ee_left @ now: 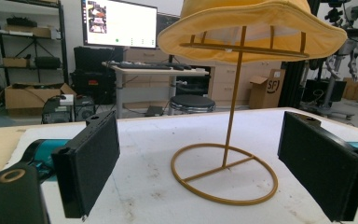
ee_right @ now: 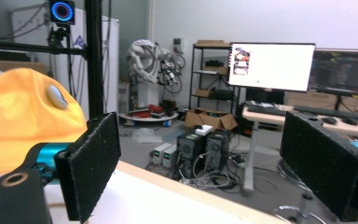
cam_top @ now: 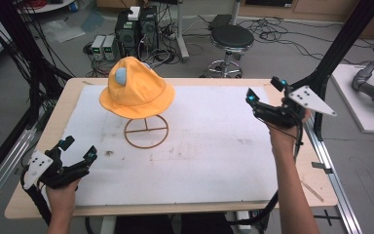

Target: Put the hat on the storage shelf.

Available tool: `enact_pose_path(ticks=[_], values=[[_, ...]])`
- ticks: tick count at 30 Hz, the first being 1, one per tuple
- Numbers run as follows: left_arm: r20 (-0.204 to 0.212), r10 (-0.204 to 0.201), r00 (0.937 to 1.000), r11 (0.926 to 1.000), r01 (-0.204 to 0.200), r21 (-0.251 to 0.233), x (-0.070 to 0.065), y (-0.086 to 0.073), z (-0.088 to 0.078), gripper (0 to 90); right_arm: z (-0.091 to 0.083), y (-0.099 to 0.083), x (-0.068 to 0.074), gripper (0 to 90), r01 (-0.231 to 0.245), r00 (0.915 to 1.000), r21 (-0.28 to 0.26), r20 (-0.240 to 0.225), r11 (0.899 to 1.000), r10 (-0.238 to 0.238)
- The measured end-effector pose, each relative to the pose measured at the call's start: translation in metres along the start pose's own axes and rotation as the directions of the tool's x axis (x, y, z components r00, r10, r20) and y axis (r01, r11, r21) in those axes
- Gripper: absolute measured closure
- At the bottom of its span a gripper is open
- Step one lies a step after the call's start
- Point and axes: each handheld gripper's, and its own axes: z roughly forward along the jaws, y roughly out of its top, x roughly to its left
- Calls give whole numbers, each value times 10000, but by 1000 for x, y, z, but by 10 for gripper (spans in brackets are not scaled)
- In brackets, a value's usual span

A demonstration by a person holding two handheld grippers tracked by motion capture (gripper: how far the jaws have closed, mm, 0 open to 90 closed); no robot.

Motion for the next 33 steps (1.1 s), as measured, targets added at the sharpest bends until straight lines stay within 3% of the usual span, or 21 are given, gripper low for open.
enact_pose_path(ticks=[6,12,16,19,23,33], values=[[37,43,10000,10000,-43,-60,-4,1,1,131,-42,-25,-23,121,-155,9997,-145,174,9998,157],[36,76,10000,10000,-76,-2,-5,0,2,131,-64,-58,-27,121,-167,9996,107,245,9998,164],[37,45,10000,10000,-45,-30,-5,-1,2,131,-71,-80,-27,121,-449,9983,207,393,9988,440],[31,-17,10000,10000,17,-26,-4,-1,3,131,-72,-95,-28,121,-296,9980,563,572,9980,264],[78,52,10000,10000,-52,76,-5,-3,6,131,-78,-108,-27,121,-375,9960,447,824,9983,337],[95,85,9999,9999,-86,103,-6,-4,7,131,-84,-119,-25,121,-270,9959,689,881,9973,209]])
